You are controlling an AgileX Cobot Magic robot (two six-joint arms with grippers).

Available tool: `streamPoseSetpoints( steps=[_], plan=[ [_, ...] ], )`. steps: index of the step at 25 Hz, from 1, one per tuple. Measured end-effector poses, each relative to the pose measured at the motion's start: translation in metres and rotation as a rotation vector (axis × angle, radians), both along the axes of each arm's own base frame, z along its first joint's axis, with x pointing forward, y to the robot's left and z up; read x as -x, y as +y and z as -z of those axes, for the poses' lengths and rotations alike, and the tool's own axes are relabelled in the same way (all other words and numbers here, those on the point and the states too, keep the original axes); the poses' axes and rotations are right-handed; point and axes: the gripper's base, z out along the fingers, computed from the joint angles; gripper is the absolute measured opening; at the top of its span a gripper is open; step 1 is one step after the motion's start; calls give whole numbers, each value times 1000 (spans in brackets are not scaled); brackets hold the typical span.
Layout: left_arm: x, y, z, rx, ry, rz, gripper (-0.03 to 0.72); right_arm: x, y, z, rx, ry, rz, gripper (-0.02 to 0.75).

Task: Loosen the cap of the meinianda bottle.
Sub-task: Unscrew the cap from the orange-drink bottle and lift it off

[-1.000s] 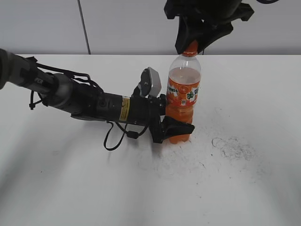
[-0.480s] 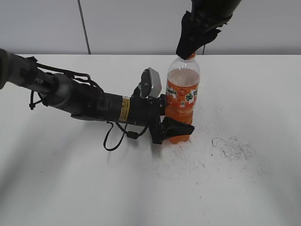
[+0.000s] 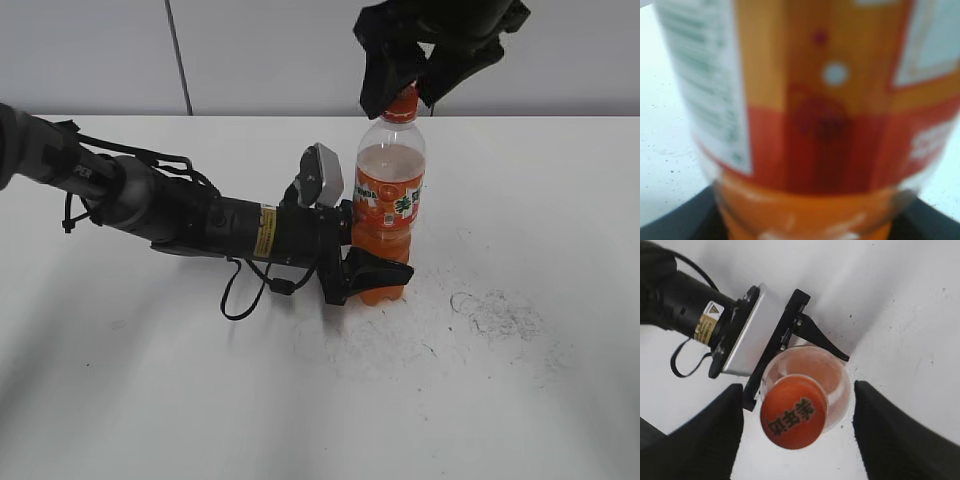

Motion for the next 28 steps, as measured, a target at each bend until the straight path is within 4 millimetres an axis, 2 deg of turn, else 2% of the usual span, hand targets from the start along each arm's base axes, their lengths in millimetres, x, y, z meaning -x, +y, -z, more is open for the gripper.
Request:
streamPoseSetpoints(
  steps=[4,9,10,14,18,21,24,26,27,28],
  plan=[
    [0,0,0,0,1,0,501,-1,0,0,-30,37,111,494],
    [0,0,0,-1,1,-2,501,-1,0,0,-33,41,121,283],
    [0,0,0,0,4,-4,500,-1,0,0,-27,35,107,270],
    [0,0,0,-1,4,-2,499,0,0,0,6,-8,-22,270],
    [0,0,0,-3,-6,4,499,1,1,0,99,-162,-445,270],
    [0,0,0,-4,-8,5,499,2,1,0,139,-227,-623,270],
    [1,0,0,-4,-11,6,499,2,1,0,146,-237,-652,270],
    [1,0,0,-4,-11,6,499,2,1,0,126,-215,-600,285],
    [0,0,0,-3,-7,4,499,2,1,0,117,-202,-564,311],
    [0,0,0,-2,-4,2,499,2,1,-1,99,-178,-495,376]
  ],
)
